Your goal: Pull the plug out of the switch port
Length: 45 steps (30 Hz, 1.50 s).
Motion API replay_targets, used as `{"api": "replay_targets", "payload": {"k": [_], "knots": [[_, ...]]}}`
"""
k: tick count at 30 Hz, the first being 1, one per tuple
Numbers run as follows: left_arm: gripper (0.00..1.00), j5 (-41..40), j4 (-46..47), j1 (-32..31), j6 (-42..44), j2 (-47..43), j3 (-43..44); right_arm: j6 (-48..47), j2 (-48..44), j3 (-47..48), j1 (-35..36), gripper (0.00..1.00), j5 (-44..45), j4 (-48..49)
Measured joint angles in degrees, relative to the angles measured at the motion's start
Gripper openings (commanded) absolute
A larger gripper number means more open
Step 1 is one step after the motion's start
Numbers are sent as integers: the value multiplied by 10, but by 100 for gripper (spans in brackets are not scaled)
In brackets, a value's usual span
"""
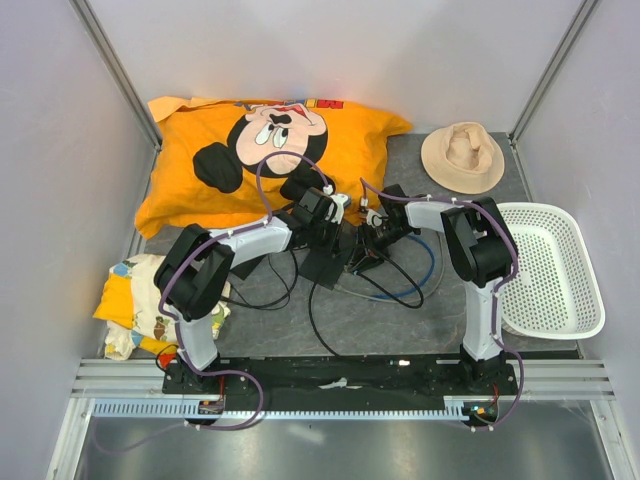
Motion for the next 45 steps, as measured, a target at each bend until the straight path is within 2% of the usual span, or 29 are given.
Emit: {"api": "replay_targets", "payload": {"k": [20, 28, 35, 42, 45], "knots": [[2, 0, 1, 0, 0, 16, 19, -21, -15, -15, 1, 0, 1, 14], [1, 0, 3, 0, 0, 18, 20, -92, -48, -85, -15, 0, -35, -8], [2, 0, 12, -1, 0, 26, 24, -156, -49, -104, -40, 0, -73, -28], [1, 12, 23, 0, 3, 29, 30, -242, -109, -108, -53, 0, 0, -45], [1, 18, 27, -1, 7, 33, 36, -263, -124, -69, -68, 0, 33, -69]]}}
